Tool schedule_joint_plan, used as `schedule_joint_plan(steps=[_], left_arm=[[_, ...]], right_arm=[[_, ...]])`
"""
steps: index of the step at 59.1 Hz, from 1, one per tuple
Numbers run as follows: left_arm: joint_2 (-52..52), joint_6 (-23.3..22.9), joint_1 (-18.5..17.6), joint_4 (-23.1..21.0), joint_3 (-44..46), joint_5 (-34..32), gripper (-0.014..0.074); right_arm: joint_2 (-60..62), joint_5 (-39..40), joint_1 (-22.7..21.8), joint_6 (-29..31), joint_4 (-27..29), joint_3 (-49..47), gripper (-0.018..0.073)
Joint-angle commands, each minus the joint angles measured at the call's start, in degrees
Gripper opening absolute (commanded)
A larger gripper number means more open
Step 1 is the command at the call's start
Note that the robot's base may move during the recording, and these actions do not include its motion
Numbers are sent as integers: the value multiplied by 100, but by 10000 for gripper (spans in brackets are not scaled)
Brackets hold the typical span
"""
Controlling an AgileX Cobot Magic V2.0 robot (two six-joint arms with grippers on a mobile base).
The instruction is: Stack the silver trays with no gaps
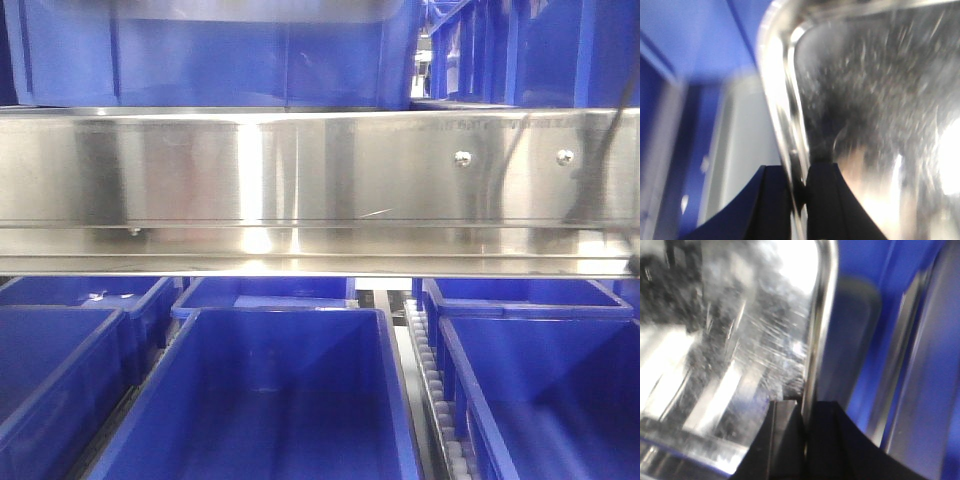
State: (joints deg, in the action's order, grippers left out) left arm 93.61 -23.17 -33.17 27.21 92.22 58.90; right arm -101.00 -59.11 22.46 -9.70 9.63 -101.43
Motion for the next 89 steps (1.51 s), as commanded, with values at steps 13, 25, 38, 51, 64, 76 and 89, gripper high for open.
schedule_joint_plan(steps=[13, 25, 38, 51, 64, 76, 89], left_arm=[[275, 198, -74, -111, -168, -392, -7], [298, 162, -74, -145, -168, -628, 87], [298, 157, -74, -145, -168, -740, 261], [298, 157, -74, -135, -168, -730, 321], [261, 157, -74, -135, -168, -717, 319], [47, 157, -74, -98, 77, -683, 319], [-395, 157, -74, -98, 606, -683, 284]], right_arm=[[-342, 239, 94, 122, 256, -50, -79], [-353, 334, 94, 122, 256, -50, -62], [-353, 441, 94, 122, 256, -50, 204], [-353, 424, 94, 122, 256, -62, 256], [-322, 267, 94, 122, 256, -80, 256], [-113, 267, 94, 248, 165, -127, 255], [305, 229, 94, 627, 100, -570, 115]])
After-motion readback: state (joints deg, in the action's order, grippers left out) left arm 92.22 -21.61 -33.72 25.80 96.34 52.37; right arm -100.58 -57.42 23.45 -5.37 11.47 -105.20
